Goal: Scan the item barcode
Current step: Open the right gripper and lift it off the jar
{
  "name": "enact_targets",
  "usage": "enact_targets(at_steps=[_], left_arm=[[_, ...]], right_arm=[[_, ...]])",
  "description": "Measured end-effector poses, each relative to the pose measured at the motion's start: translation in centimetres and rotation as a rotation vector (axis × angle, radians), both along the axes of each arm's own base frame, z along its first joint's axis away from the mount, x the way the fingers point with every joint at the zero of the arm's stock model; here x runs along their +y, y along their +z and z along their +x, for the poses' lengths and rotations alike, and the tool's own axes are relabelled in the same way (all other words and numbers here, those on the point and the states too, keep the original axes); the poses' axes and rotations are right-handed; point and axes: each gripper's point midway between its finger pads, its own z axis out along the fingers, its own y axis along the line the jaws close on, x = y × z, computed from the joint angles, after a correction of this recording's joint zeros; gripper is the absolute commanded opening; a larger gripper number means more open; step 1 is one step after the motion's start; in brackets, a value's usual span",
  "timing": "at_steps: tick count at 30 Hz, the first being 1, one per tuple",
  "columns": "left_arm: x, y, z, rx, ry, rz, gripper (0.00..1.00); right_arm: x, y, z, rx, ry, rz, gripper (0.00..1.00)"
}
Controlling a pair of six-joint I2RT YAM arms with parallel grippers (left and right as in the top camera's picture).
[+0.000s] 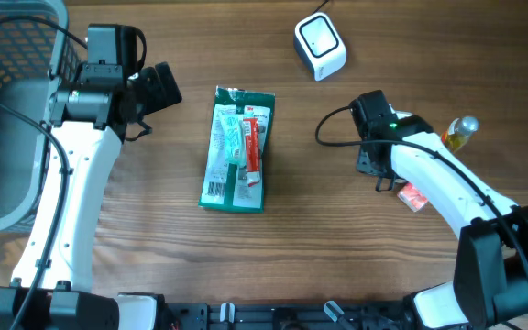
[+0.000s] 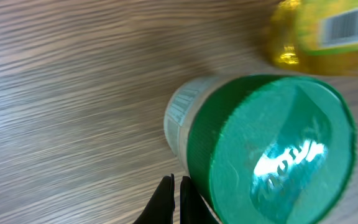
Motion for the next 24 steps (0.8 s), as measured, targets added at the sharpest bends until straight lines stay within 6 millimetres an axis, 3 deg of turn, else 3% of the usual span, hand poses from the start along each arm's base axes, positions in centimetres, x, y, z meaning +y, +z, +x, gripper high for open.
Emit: enact_targets(at_steps=[5, 14, 19, 24], left_arm=[[0.0, 0.0, 0.0, 0.0, 0.0, 0.0, 1.0], [0.0, 0.0, 0.0, 0.0, 0.0, 0.0, 1.0], [0.0, 0.0, 0.0, 0.0, 0.0, 0.0, 1.0], [0.0, 0.0, 0.0, 0.0, 0.0, 0.0, 1.0]], right_arm=[[-1.5, 0.0, 0.1, -0.001, -0.051, 0.001, 0.11], [2.2, -1.1, -1.4, 0.104, 0.037, 0.22, 0.11], [2.3, -1.6, -1.4, 0.1, 0.051, 0.222, 0.09], [1.3, -3.4, -2.8, 0.12, 0.039, 0.183, 0.08]])
